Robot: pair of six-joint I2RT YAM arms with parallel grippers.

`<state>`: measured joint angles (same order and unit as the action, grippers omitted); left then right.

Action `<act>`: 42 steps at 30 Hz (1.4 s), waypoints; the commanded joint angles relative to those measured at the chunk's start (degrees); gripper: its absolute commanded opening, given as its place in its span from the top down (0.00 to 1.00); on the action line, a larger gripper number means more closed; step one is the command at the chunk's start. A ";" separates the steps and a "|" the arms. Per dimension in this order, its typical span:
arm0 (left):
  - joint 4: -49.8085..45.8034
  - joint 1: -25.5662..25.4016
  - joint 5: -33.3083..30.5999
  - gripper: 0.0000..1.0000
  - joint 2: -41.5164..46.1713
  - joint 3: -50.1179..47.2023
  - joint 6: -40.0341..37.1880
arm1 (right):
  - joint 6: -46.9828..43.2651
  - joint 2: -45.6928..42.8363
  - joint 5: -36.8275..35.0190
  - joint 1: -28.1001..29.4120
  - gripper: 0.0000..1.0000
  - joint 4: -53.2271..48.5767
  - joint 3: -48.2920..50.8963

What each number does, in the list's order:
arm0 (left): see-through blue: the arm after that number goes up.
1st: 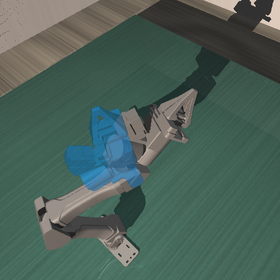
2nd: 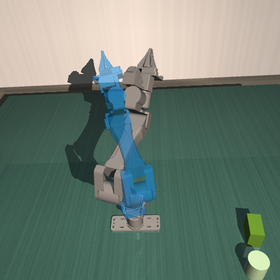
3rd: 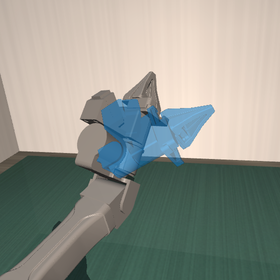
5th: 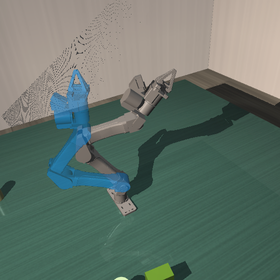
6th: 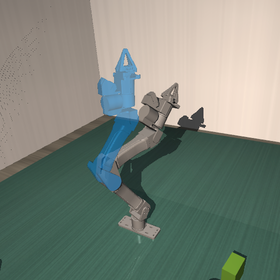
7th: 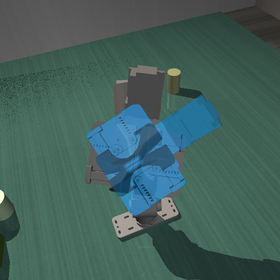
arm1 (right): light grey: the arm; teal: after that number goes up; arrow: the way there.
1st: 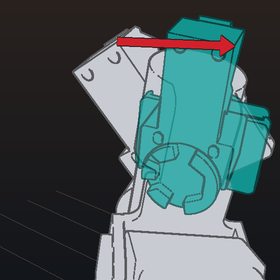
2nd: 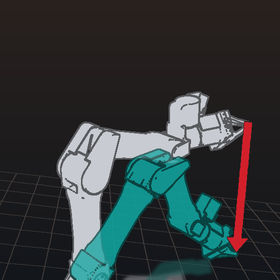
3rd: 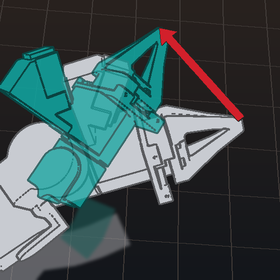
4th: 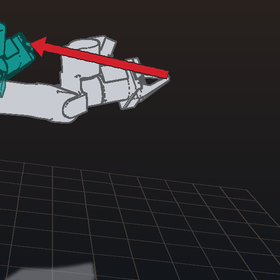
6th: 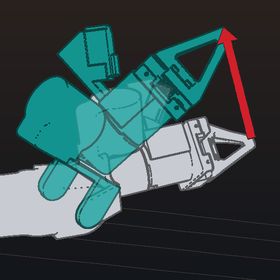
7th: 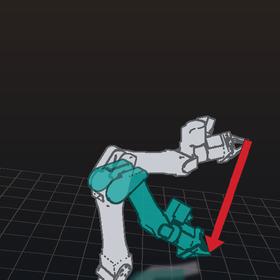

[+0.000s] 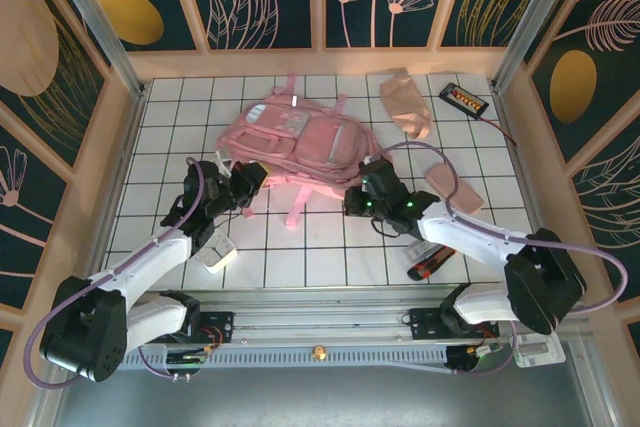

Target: Pack books, pencil case, and school supplies into a backpack

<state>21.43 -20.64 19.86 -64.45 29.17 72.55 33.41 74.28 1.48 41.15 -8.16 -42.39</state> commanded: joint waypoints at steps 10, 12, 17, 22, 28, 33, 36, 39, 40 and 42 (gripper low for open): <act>1.96 2.64 -1.53 1.00 -0.62 1.88 -4.71 | -9.79 -4.69 12.49 -2.23 1.00 -1.45 5.58; 2.40 5.03 -1.14 1.00 -2.02 1.59 -5.55 | -9.62 -2.92 12.50 0.07 1.00 -0.15 5.07; 2.52 11.68 3.88 0.77 -12.90 7.89 -9.37 | -5.07 4.51 13.71 3.99 1.00 6.40 2.39; 2.74 11.77 5.10 0.40 -13.08 7.99 -6.38 | -3.26 12.03 13.38 6.37 1.00 9.39 -4.95; -0.43 3.98 0.53 0.30 -3.55 0.70 -4.67 | -4.28 16.83 15.63 6.83 1.00 9.86 -8.54; 10.06 -6.01 -3.20 0.31 -6.26 -5.95 3.44 | -4.60 18.44 16.28 7.52 1.00 10.27 -9.06; 14.42 -9.13 -3.55 0.32 -10.20 -7.39 5.67 | -4.41 18.41 16.04 8.15 1.00 10.59 -8.85; 16.36 -11.26 -4.10 0.32 -12.66 -7.49 6.82 | -4.40 18.28 15.88 8.60 1.00 10.57 -8.45; 16.59 -11.64 -4.21 0.32 -13.42 -7.10 7.01 | -4.40 18.34 15.84 8.68 1.00 10.57 -8.38; 18.34 -12.26 -3.94 0.33 -15.52 -6.62 8.12 | -4.57 18.43 15.66 8.81 1.00 10.49 -8.32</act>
<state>33.08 -32.03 17.23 -78.30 21.76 77.45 29.04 92.53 16.45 49.19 -0.47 -49.47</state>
